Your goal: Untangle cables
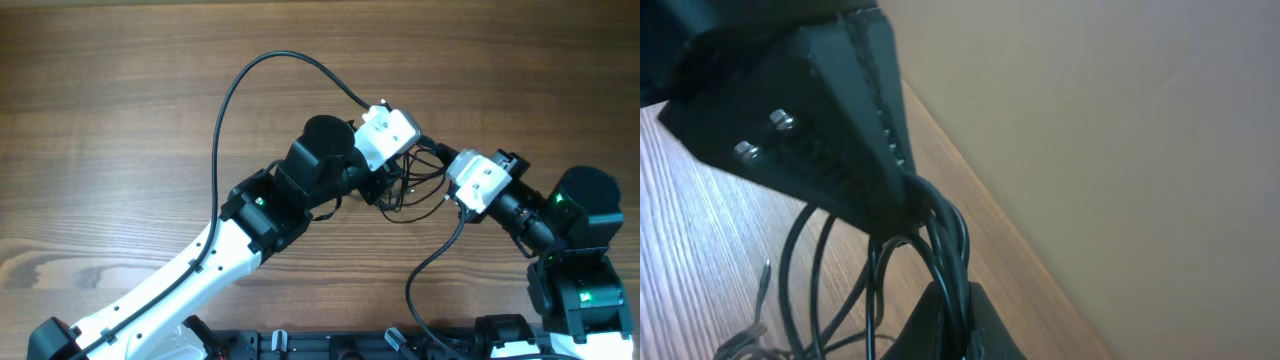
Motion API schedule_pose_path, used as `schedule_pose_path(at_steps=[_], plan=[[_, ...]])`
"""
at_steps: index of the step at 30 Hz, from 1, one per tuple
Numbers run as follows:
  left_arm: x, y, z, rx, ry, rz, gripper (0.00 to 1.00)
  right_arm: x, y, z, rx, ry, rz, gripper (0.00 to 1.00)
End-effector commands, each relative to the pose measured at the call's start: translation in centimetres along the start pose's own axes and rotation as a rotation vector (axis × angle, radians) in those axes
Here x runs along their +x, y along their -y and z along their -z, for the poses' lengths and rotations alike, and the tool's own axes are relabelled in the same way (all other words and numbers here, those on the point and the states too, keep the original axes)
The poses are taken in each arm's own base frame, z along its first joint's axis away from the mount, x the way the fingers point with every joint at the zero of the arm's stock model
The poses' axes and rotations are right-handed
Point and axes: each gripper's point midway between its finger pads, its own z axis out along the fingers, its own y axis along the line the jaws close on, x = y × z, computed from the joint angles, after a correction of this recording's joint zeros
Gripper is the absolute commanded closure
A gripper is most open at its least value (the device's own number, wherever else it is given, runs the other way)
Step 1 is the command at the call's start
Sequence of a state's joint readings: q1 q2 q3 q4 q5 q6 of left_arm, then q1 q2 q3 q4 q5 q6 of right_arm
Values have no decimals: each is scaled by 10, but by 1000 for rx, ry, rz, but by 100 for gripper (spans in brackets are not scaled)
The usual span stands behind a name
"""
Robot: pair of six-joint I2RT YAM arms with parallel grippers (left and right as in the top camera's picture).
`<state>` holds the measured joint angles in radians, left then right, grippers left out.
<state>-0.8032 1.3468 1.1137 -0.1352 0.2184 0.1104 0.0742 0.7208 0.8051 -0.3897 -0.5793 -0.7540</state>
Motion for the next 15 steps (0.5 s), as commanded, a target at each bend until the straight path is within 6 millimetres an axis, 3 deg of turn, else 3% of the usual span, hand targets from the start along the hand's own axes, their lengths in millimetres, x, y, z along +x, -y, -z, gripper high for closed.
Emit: schedule_pose_path(at_steps=[1, 5, 9, 15], plan=[[-9, -1, 9, 22, 25, 122, 96, -8, 10, 4, 42, 9, -45, 96], [-12, 22, 15, 155, 27, 118, 96, 0, 19, 5, 95, -36, -69, 96], [-21, 24, 24, 157, 54, 109, 96, 10, 29, 7, 159, -89, -104, 96], [-35, 0, 41, 99, 106, 194, 96, 14, 31, 8, 177, -108, -115, 96]])
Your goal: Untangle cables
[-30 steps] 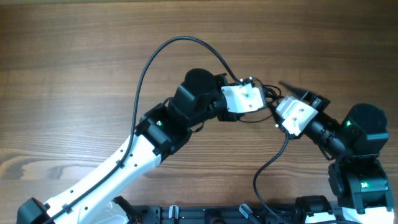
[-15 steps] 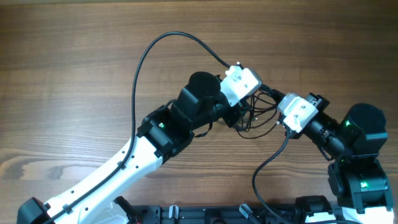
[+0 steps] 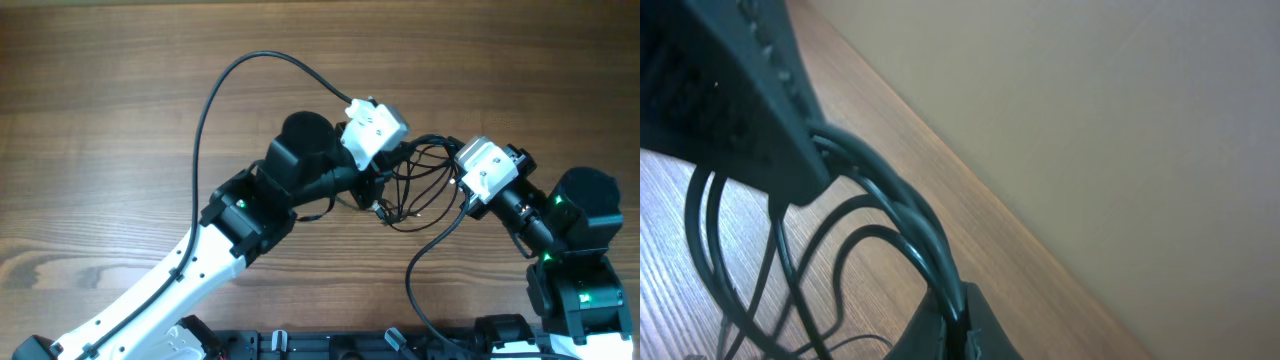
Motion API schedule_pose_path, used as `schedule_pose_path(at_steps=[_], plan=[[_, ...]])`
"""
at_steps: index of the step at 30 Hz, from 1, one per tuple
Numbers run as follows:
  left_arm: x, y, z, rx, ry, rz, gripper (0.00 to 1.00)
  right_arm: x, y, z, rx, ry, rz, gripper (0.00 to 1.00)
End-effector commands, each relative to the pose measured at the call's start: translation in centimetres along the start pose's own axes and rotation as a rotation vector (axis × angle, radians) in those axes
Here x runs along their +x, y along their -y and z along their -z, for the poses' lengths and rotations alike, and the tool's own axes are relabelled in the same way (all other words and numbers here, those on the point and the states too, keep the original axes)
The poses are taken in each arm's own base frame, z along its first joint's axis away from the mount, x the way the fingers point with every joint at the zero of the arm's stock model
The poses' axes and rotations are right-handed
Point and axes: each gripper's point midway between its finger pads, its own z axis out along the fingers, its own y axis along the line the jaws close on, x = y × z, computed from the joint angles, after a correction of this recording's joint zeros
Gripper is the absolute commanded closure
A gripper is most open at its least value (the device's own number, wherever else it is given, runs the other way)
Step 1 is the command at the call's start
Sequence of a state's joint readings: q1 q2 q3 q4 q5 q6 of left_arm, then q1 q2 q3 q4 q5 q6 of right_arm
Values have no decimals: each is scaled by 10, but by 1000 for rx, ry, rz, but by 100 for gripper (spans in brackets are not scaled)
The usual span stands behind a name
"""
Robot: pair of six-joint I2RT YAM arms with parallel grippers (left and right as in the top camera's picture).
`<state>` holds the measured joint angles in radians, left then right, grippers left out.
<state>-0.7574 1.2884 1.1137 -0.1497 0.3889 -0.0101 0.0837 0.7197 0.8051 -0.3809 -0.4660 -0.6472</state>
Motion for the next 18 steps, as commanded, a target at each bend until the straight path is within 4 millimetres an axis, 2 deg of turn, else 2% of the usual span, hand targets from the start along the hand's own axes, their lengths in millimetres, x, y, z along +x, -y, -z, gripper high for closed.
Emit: schedule_pose_path(at_steps=[1, 4, 10, 12, 13, 14, 16, 18], plan=[[-25, -15, 23, -41, 85, 114, 96, 3, 19, 5, 94, -43, -17, 96], [-33, -29, 29, -67, 122, 198, 96, 5, 17, 5, 89, -51, -25, 96], [-49, -28, 31, -48, 184, 216, 96, 7, 16, 5, 88, -59, -74, 96], [-48, -36, 33, -79, 186, 235, 96, 3, 19, 5, 100, -41, -127, 96], [-46, -46, 34, -124, 190, 286, 96, -2, 23, 6, 113, -16, -175, 96], [-39, -71, 40, -244, 199, 396, 96, -10, 29, 6, 133, 22, -231, 96], [-23, -105, 52, -420, 214, 570, 96, -27, 40, 9, 163, 105, -333, 96], [-11, -126, 64, -535, 243, 724, 96, -46, 53, 14, 193, 207, -495, 96]])
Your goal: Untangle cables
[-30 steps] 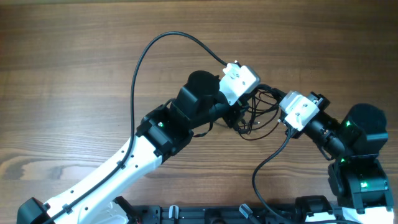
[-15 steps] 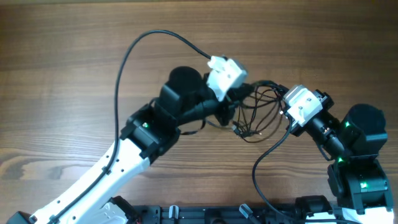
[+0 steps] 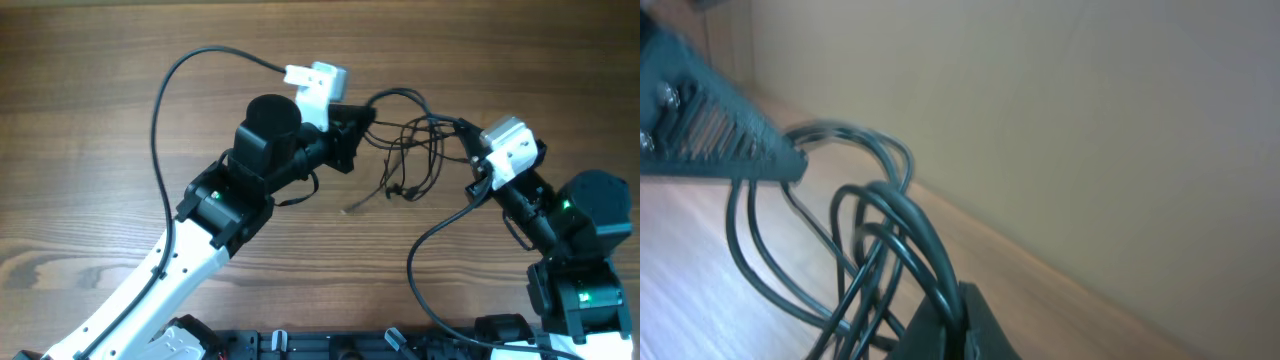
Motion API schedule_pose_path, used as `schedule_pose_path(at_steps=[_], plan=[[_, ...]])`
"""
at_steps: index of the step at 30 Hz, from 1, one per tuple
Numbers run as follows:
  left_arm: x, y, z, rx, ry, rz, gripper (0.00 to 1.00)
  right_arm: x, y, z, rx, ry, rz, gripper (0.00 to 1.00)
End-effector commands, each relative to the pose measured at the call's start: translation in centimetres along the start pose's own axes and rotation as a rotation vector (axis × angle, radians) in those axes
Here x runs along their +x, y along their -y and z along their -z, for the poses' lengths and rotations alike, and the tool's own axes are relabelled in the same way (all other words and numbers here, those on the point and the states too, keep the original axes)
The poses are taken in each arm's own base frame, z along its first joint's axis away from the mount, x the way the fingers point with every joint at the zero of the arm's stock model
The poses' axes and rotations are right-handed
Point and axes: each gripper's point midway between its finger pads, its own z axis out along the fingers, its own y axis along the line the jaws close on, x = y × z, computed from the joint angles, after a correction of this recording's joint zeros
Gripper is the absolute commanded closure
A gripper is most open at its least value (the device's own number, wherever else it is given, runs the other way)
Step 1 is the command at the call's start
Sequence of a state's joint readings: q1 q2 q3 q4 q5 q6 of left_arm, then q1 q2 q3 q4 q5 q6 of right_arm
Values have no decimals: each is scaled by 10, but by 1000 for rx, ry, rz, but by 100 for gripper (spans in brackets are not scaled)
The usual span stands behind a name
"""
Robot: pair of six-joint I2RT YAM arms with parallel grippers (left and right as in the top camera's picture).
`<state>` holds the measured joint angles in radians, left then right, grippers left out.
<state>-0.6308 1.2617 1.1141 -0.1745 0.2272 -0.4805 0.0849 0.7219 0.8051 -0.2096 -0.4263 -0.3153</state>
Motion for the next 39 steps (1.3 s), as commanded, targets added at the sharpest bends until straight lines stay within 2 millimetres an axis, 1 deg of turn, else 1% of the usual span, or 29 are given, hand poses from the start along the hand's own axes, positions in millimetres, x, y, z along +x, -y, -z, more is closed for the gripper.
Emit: schedule_pose_path(at_steps=[1, 2, 4, 6, 8, 10, 11, 12, 13, 14, 15, 16, 17, 18, 19, 20, 21, 22, 24, 26, 28, 29, 30, 32, 33, 35, 39], plan=[[-33, -59, 21, -265, 192, 295, 96, -30, 27, 7, 118, 114, -319, 96], [-35, -65, 23, -283, 217, 368, 96, -32, 32, 8, 143, 132, -404, 96], [-38, -71, 26, -285, 266, 551, 96, -29, 47, 11, 220, 156, -612, 96], [-39, -73, 27, -281, 291, 651, 96, -24, 62, 16, 299, 198, -863, 96], [-39, -73, 27, -278, 295, 672, 96, -11, 75, 20, 381, 246, -1166, 96], [-39, -73, 27, -278, 295, 671, 96, 8, 83, 26, 472, 274, -1422, 96], [-40, -73, 27, -278, 296, 671, 96, 20, 85, 28, 521, 281, -1531, 96], [-40, -73, 27, -278, 296, 663, 96, 30, 83, 29, 551, 252, -1559, 96], [-40, -72, 27, -280, 293, 634, 96, 34, 82, 29, 560, 221, -1516, 96], [-42, -71, 27, -284, 286, 554, 96, 37, 81, 29, 568, 177, -1420, 94], [-45, -70, 27, -287, 280, 463, 96, 39, 80, 30, 573, 145, -1347, 78], [-47, -68, 27, -294, 271, 341, 96, 40, 77, 29, 562, 86, -1196, 43], [-49, -67, 27, -302, 261, 244, 96, 39, 74, 27, 538, 50, -1099, 20], [-49, -67, 27, -309, 251, 175, 96, 37, 70, 24, 503, 16, -997, 8], [-49, -67, 27, -323, 232, 60, 96, 35, 65, 21, 458, -14, -883, 2], [-49, -67, 26, -329, 220, -10, 96, 32, 60, 19, 421, -31, -805, 0], [-48, -64, 25, -318, 203, -69, 96, 27, 51, 15, 347, -58, -653, 1], [-46, -57, 23, -281, 179, -136, 96, 25, 43, 12, 291, -74, -546, 0], [-35, -21, 15, -80, 106, -311, 96, 19, 22, 7, 146, -91, -304, 0], [-23, 10, 15, 104, 60, -409, 96, 18, 13, 6, 87, -90, -191, 0], [-13, 36, 20, 262, 35, -482, 96, 19, 10, 6, 72, -98, -124, 0], [-11, 42, 21, 299, 34, -503, 96, 22, 9, 6, 66, -111, -84, 0], [-12, 49, 25, 336, 41, -514, 96, 24, 8, 6, 61, -122, -56, 0], [-14, 65, 34, 410, 62, -539, 96, 36, 5, 5, 39, -167, -5, 0], [-17, 71, 38, 434, 77, -551, 96, 40, -1, 3, -1, -181, 28, 0], [-22, 76, 44, 444, 105, -567, 96, 43, -16, 1, -93, -178, 68, 0], [-25, 82, 53, 459, 124, -579, 96, 40, -45, -3, -283, -113, 146, 0]])
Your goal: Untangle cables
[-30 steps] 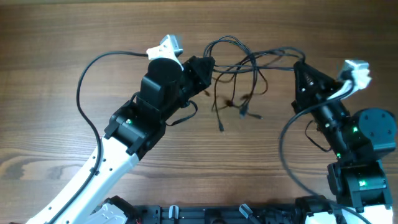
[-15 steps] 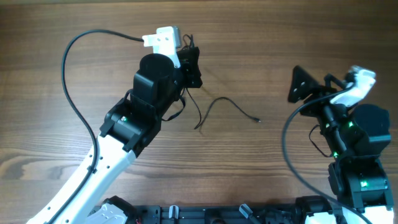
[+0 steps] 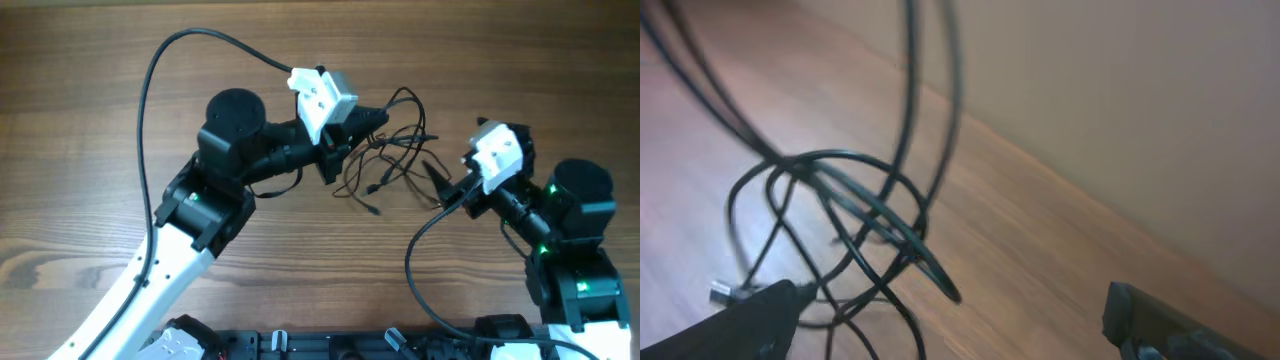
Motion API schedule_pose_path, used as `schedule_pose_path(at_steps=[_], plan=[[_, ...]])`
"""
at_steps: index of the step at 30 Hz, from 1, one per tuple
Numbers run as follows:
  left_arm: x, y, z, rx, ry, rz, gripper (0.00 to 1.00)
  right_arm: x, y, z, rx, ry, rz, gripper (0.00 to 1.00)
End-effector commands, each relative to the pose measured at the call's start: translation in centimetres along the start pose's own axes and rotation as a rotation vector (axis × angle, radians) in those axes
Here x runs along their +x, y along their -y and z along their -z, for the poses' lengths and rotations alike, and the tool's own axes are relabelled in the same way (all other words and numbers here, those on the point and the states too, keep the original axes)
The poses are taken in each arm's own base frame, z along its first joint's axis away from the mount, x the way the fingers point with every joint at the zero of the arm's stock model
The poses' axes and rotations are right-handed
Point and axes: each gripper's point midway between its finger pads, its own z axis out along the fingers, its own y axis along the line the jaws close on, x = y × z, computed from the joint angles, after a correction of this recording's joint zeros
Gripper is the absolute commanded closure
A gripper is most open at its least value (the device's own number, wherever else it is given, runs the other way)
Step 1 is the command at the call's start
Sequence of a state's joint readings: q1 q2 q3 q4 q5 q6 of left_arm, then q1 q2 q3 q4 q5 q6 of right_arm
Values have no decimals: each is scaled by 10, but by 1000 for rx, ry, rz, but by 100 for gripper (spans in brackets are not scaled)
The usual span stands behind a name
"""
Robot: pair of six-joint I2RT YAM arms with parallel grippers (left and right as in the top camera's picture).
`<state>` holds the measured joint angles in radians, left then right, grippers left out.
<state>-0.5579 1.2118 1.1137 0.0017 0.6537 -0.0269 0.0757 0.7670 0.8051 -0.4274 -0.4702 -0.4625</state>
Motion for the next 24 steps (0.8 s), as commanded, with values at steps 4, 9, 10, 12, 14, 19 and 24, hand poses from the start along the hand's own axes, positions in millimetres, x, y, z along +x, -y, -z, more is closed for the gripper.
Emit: schedule_pose_path(at_steps=[4, 9, 10, 12, 14, 19, 24], plan=[[-21, 30, 12, 123, 56, -76, 96, -15, -38, -6, -257, 121, 211, 0], [-34, 34, 13, 139, 101, 16, 96, -11, -48, -16, -356, 139, 205, 0], [-36, 34, 13, 139, 105, 19, 96, -9, -48, -18, -360, 133, 199, 1], [-37, 34, 13, 141, 111, 24, 96, -7, -48, -20, -364, 128, 194, 11], [-37, 34, 13, 140, 111, 25, 96, -7, -47, -20, -357, 128, 198, 33], [-40, -6, 13, -76, 146, 191, 96, -10, -40, -21, -317, 117, 159, 96], [-39, -41, 20, -275, 193, 317, 96, -13, -12, -16, -136, 68, 53, 96]])
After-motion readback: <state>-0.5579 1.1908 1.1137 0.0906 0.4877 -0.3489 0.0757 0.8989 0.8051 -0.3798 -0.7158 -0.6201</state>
